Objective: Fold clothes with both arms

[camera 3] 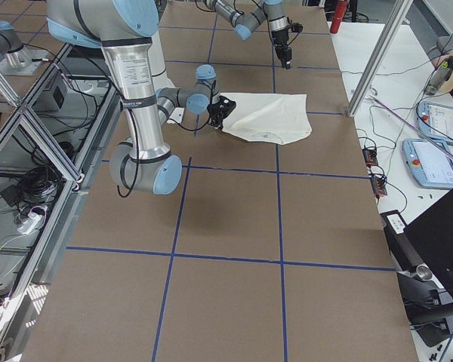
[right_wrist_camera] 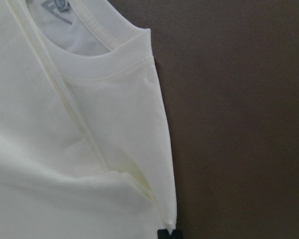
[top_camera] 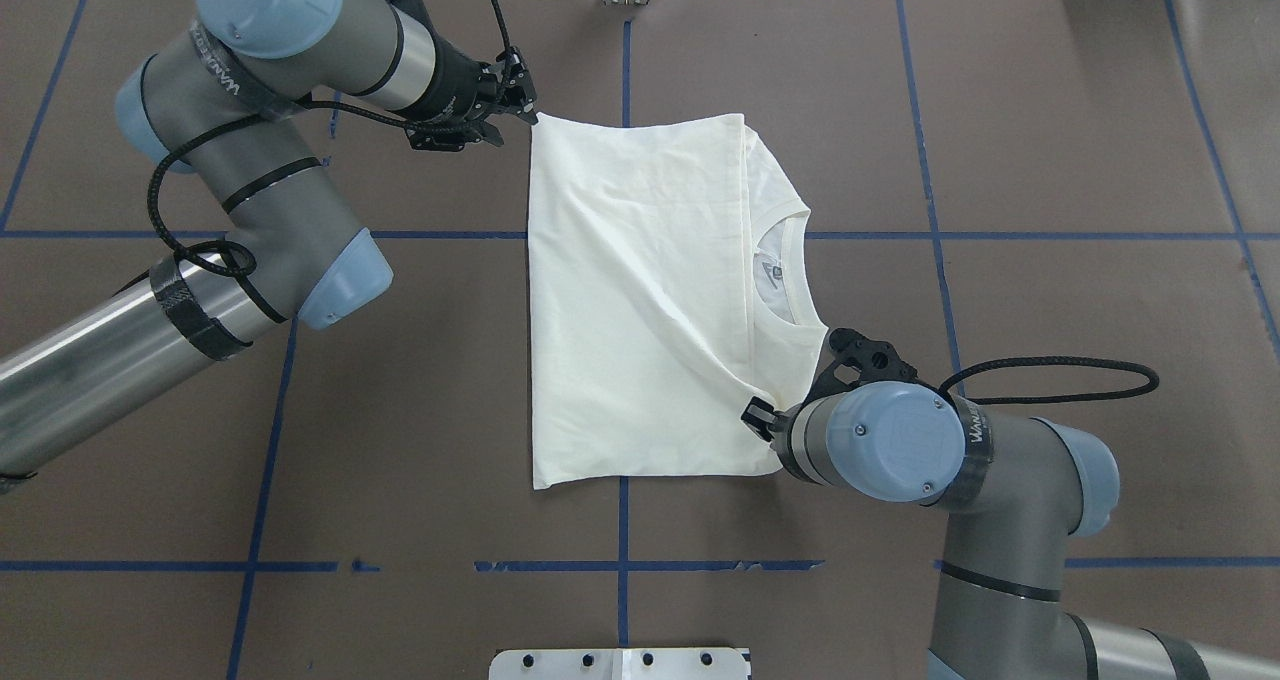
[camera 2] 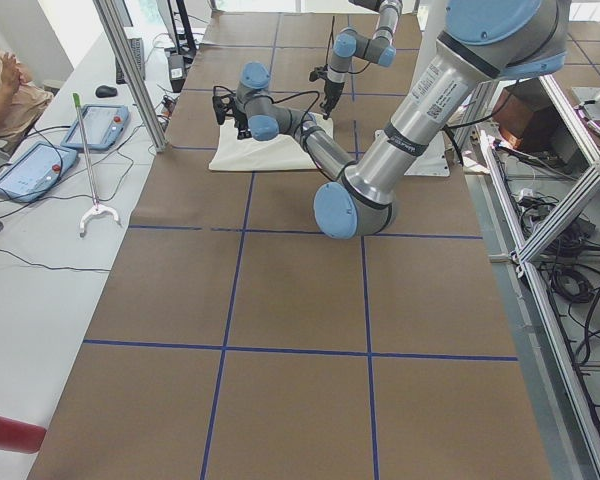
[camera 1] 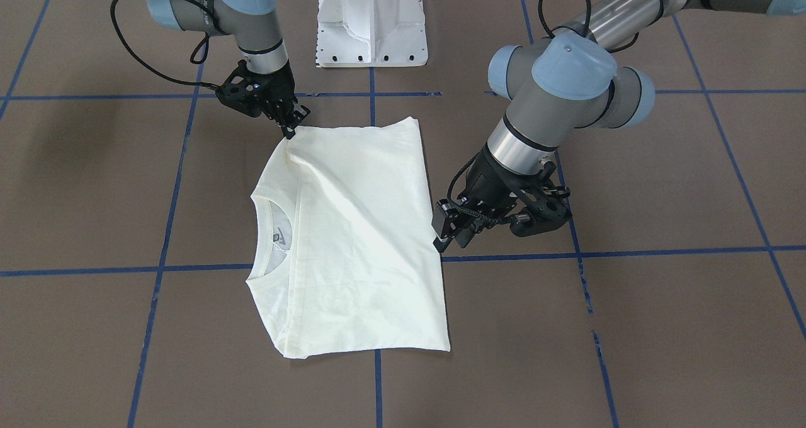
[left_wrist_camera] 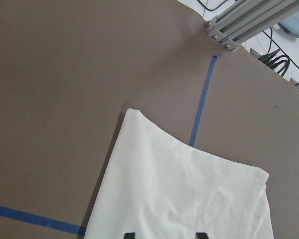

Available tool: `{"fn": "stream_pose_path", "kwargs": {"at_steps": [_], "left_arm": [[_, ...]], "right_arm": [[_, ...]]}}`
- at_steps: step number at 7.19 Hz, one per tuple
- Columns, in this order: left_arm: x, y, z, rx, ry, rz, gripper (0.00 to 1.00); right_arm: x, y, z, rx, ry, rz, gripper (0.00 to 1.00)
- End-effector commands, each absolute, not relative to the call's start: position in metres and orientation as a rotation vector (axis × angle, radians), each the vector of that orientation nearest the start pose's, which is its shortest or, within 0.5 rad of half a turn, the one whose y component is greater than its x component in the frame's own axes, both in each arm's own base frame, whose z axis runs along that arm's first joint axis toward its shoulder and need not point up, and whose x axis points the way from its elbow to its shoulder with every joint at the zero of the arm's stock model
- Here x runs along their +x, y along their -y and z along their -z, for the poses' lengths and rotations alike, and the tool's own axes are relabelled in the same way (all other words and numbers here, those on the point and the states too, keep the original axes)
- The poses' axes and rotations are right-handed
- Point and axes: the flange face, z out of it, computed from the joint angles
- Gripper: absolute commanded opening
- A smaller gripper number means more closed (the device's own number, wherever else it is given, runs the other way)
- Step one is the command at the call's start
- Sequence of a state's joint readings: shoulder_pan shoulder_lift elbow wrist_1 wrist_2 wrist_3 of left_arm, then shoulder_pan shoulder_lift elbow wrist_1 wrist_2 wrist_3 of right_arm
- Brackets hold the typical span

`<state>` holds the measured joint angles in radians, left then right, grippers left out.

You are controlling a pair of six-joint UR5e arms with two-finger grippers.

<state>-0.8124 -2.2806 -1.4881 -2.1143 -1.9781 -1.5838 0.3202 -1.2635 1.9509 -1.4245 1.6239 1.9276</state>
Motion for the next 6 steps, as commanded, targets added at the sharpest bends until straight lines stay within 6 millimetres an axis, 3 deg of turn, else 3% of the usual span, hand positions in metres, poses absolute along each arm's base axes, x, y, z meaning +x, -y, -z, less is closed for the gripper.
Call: {"fn": "stream_pose_path", "kwargs": {"at_steps": [1, 3, 4, 6], "left_arm": [[0.438, 0.541, -0.204, 0.061, -1.235, 0.547, 0.53], [0.487, 0.425, -0.184, -0.005, -1.197, 0.598, 0.54], [0.514, 0.385, -0.204, -0.035, -1.168, 0.638, 0.54], [0.542, 0.334, -0.231, -0.091, -1.124, 0.667, 0.58]], "right_arm": [[-0.487, 0.295, -0.310, -0.078, 0.859, -0.610, 0.00], [-0.475, 0.290, -0.311, -0.085, 0.864, -0.606, 0.00], [-0.475, 0.290, -0.312, -0.086, 0.862, -0.605, 0.00], [-0.476, 0.289, -0.311, -0.091, 0.865, -0.601, 0.00]]}}
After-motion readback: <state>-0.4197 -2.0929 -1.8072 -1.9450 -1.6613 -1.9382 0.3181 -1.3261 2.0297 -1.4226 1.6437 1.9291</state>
